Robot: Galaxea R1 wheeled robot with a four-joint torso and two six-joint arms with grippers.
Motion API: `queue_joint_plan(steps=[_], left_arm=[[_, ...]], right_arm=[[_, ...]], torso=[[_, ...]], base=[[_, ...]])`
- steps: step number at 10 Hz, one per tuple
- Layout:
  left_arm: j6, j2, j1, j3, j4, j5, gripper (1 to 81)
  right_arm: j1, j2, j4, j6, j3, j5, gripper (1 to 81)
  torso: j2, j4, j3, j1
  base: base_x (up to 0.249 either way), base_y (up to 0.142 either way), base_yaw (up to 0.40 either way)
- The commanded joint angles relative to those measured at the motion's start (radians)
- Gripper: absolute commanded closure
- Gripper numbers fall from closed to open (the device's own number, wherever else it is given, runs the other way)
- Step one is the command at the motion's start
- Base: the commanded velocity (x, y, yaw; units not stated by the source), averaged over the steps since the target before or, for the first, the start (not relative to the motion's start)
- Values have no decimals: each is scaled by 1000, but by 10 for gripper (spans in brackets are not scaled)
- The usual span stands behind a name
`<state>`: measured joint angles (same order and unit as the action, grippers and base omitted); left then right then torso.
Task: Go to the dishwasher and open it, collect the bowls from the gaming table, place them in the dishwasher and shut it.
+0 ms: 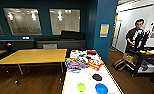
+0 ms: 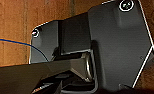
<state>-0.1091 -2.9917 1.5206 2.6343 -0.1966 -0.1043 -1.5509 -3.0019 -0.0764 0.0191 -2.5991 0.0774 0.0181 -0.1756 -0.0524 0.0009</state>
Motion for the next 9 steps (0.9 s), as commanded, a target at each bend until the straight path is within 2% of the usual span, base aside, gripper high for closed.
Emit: queue_joint_plan(steps=[1, 5, 7, 8, 9], left_arm=[[-4, 0, -49, -3, 0, 43, 10], [-3, 3, -49, -8, -3, 38, 10], [-3, 2, -49, -8, -4, 38, 10], [-3, 2, -49, -8, -6, 38, 10], [-1, 3, -49, -10, -10, 38, 10]], right_arm=[[50, 2, -11, -2, 5, -50, 10], [48, 4, 3, 1, 5, -48, 10], [45, 15, 6, 8, 20, -39, 10], [45, 36, 6, 12, 59, -38, 10], [42, 105, 6, 13, 178, -34, 10]], torso=[[0, 0, 0, 0], [0, 0, 0, 0], [0, 0, 0, 1], [-1, 0, 0, 1], [-1, 0, 0, 0]], base=[[110, 0, 0], [123, 0, 0], [0, 0, 0], [0, 0, 0], [0, 0, 0]])
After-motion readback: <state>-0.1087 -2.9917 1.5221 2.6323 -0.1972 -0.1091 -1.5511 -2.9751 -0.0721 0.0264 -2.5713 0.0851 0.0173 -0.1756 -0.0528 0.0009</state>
